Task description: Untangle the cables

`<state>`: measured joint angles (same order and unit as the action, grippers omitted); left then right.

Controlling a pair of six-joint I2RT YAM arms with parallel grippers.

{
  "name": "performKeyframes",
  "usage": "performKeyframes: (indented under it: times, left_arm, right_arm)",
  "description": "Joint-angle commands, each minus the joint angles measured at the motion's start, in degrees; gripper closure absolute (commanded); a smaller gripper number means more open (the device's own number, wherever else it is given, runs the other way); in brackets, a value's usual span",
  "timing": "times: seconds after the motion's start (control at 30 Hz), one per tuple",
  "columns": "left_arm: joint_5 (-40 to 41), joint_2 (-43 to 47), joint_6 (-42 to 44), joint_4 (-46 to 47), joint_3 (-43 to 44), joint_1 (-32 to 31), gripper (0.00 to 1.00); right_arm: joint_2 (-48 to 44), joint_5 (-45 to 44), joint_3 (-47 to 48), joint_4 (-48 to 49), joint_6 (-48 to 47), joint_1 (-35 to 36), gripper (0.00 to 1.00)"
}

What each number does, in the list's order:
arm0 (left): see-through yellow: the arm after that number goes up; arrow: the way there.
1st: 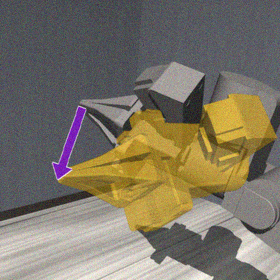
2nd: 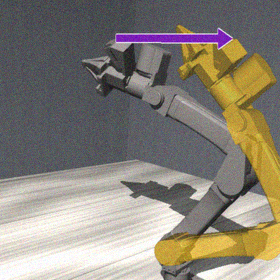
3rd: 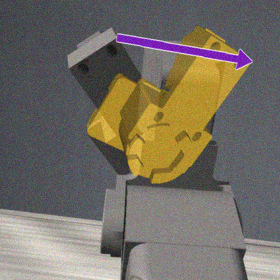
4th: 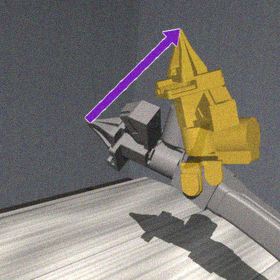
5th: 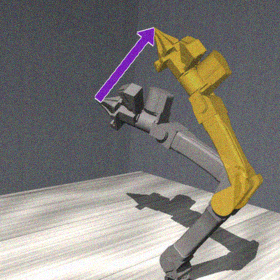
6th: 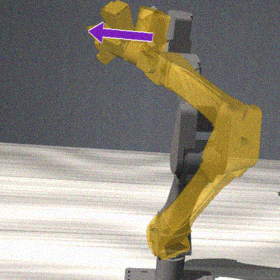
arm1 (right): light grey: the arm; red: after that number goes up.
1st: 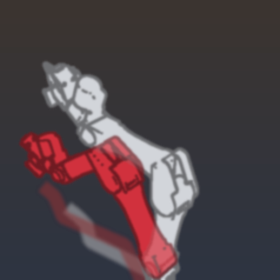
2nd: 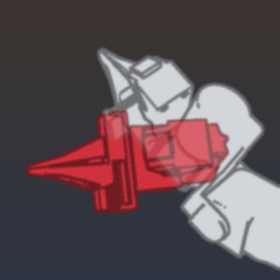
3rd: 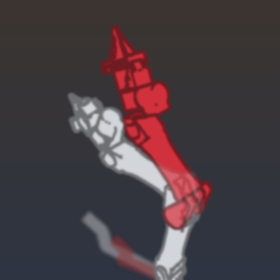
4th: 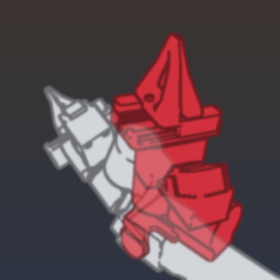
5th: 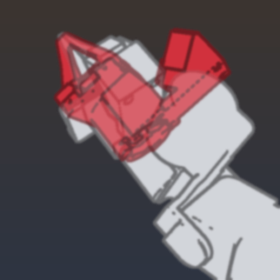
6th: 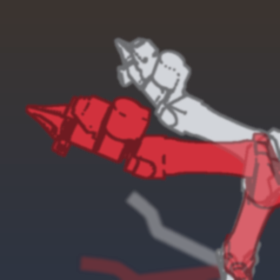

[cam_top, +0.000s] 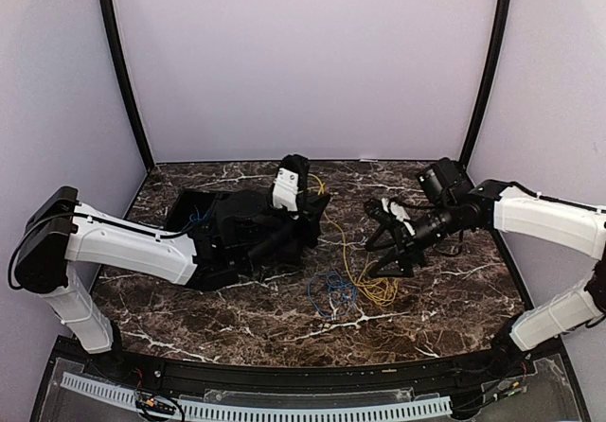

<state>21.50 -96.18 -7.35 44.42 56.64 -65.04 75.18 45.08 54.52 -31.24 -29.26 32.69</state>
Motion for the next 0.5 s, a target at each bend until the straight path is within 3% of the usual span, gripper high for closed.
performKeyframes:
  times: [0.0, 0.13, 0.23, 0.37, 0.47]
  left_arm:
    - [0.93, 3.95, -6.51, 2.32, -2.53, 0.94, 1.0]
    - [1.34, 5.68, -7.63, 1.07, -2.99, 1.31, 1.0]
    - [1.85, 7.05, -7.84, 0.37, -3.27, 1.38, 1.0]
    - [2.74, 8.93, -7.9, -0.98, -3.66, 1.55, 1.0]
    - [2.93, 10.45, -7.56, -2.12, -3.53, 1.7, 1.0]
  right_arm:
    - [3.45, -4.46, -1.57, 4.53, -3.18, 3.92, 0.19]
    - [8.43, -7.51, -1.35, 7.46, -3.03, 5.92, 0.07]
    - [11.26, -9.72, -1.3, 10.13, -3.4, 7.29, 0.05]
    - [14.82, -11.41, -1.13, 12.01, -4.19, 8.6, 0.1]
    - [17.55, -12.31, -1.38, 13.16, -3.86, 9.28, 0.21]
